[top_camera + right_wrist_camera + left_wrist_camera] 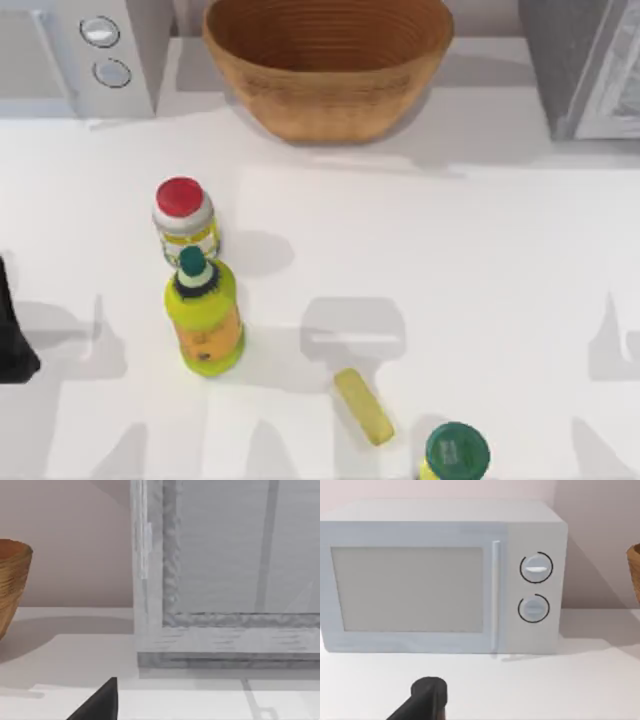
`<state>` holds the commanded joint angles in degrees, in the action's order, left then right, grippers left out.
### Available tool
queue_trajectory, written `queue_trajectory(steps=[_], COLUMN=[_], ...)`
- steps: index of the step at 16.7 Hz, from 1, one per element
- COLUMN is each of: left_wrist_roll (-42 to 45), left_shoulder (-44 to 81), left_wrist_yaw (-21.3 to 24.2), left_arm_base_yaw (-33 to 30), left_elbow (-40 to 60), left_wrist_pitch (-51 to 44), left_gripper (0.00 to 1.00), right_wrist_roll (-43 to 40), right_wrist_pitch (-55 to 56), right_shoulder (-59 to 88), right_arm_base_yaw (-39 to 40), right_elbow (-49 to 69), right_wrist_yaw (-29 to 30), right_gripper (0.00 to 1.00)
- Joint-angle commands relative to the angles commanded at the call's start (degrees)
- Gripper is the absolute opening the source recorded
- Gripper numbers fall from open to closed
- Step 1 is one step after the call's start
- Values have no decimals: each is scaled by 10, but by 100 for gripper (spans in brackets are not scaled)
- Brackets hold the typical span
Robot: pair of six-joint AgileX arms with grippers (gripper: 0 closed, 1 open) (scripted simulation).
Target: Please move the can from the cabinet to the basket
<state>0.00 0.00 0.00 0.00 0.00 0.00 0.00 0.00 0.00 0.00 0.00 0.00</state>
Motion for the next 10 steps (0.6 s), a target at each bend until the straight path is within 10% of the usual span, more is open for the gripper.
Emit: queue_trajectory(steps=[10], left_wrist_roll=[0], left_shoulder=[0], left_wrist_yaw=[0], left_arm_base_yaw=[0], left_elbow=[0], left_wrist_pitch=[0], left_gripper=[100], right_wrist_roll=[2], right_wrist_pitch=[-50], right_shoulder=[167], right_arm_base_yaw=[26], right_elbow=[209], right_wrist_yaw=[23], right_gripper=[100])
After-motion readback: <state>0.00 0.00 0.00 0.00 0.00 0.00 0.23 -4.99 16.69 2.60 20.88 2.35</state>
